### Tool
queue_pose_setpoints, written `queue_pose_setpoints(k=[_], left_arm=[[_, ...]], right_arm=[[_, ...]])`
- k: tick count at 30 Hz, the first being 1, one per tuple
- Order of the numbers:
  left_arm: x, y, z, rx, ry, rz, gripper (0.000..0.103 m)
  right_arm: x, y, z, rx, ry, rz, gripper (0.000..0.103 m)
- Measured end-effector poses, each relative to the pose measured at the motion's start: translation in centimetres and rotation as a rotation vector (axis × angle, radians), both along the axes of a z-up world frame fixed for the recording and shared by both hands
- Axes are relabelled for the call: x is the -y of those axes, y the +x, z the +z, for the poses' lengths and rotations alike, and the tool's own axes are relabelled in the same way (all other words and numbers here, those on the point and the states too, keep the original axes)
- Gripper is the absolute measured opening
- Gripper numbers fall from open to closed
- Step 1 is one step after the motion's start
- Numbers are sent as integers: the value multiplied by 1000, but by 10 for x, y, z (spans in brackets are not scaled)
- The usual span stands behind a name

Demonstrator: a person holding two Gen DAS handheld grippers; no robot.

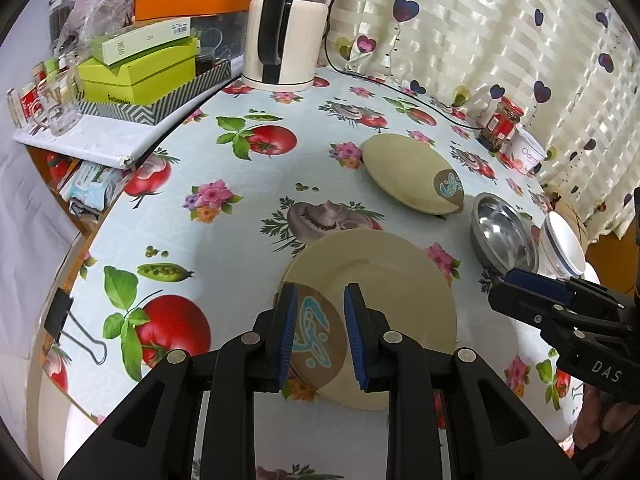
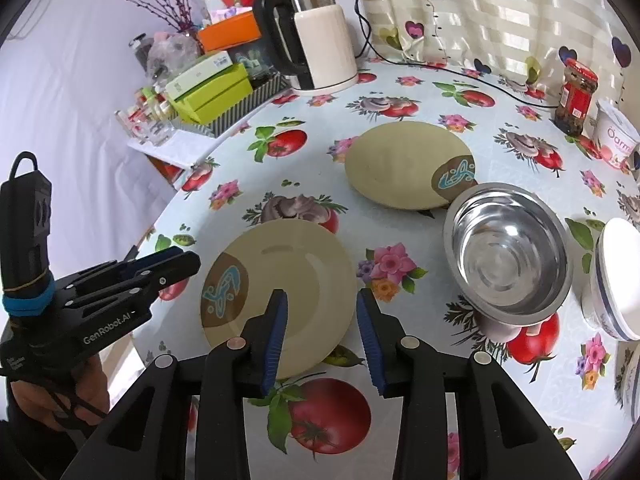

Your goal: Organize plates and bowls

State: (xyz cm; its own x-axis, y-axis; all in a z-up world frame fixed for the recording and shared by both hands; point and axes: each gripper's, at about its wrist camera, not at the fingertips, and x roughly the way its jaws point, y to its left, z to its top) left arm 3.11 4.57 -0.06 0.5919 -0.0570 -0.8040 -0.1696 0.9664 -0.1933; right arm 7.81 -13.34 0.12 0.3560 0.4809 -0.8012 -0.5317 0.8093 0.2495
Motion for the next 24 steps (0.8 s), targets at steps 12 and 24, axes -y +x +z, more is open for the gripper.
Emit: queue_pose_setpoints(k=[12,24], left_arm=[[11,11,8,17,-3,-26,25],[18,19,12,19,-10,-42,25]], right_arm=[[3,3,12,31,-7,-14,40],[6,6,18,46,1,-13,41]])
